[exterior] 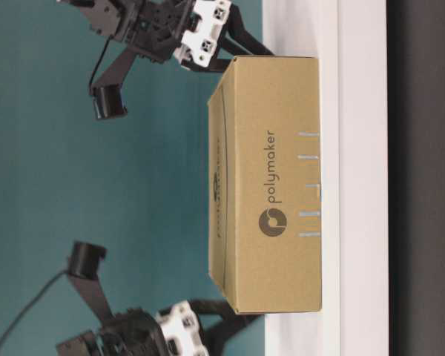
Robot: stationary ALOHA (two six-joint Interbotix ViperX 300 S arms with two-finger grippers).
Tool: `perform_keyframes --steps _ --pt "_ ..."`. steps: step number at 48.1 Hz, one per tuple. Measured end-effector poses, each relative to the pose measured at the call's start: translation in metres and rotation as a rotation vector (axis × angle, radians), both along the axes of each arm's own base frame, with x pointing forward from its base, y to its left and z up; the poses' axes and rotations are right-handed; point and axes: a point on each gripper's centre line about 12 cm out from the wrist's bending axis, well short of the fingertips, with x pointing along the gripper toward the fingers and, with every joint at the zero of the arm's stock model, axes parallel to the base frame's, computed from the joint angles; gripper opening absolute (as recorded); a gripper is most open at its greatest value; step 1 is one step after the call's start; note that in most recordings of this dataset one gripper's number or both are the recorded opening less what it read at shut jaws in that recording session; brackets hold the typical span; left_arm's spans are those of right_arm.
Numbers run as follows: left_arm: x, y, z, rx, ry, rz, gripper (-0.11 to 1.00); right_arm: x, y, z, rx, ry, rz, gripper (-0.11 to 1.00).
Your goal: Place the cardboard box on the stand after clamping it between your arms.
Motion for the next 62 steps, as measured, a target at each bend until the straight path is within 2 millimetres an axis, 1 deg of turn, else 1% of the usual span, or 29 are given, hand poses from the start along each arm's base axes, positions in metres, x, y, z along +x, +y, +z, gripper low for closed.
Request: perform_keyframes --steps 5,8,11,15,24,30,37,44,47,52,58,62 --pt "-0.010 -0.002 -0.001 -0.003 0.006 0.003 0.76 -0.007 0.004 0.005 0.000 -0.011 -0.010 0.83" --pt "-0.017 0.002 0.001 0.001 -0.001 0.025 0.76 -0.012 0.007 0.009 -0.002 -0.023 -0.016 0.83" --pt "-0.026 0.008 0.007 0.009 -0.016 0.051 0.76 -0.018 0.010 0.015 -0.005 -0.036 -0.023 0.83" --pt "-0.034 0.009 0.017 0.022 -0.042 0.071 0.76 -0.027 0.014 0.020 -0.008 -0.053 -0.031 0.83" --pt "-0.052 -0.006 0.035 0.050 -0.100 0.062 0.76 -0.047 0.030 0.046 -0.023 -0.139 -0.058 0.83" --pt "-0.066 -0.025 0.046 0.071 -0.159 0.037 0.76 -0.056 0.049 0.059 -0.033 -0.222 -0.056 0.83" --pt "-0.077 -0.051 0.060 0.117 -0.276 -0.032 0.76 -0.063 0.083 0.071 -0.053 -0.353 0.010 0.83" --pt "-0.094 -0.077 0.080 0.178 -0.455 -0.100 0.76 -0.076 0.098 0.086 -0.080 -0.512 0.016 0.82" --pt "-0.102 -0.087 0.089 0.191 -0.521 -0.121 0.75 -0.082 0.108 0.095 -0.084 -0.585 0.038 0.82" --pt "-0.112 -0.104 0.100 0.188 -0.610 -0.167 0.75 -0.093 0.123 0.103 -0.084 -0.664 0.079 0.82" --pt "-0.122 -0.126 0.105 0.145 -0.679 -0.221 0.75 -0.105 0.136 0.109 -0.077 -0.720 0.119 0.82" --pt "-0.128 -0.136 0.107 0.112 -0.714 -0.246 0.75 -0.114 0.145 0.113 -0.061 -0.758 0.147 0.82"
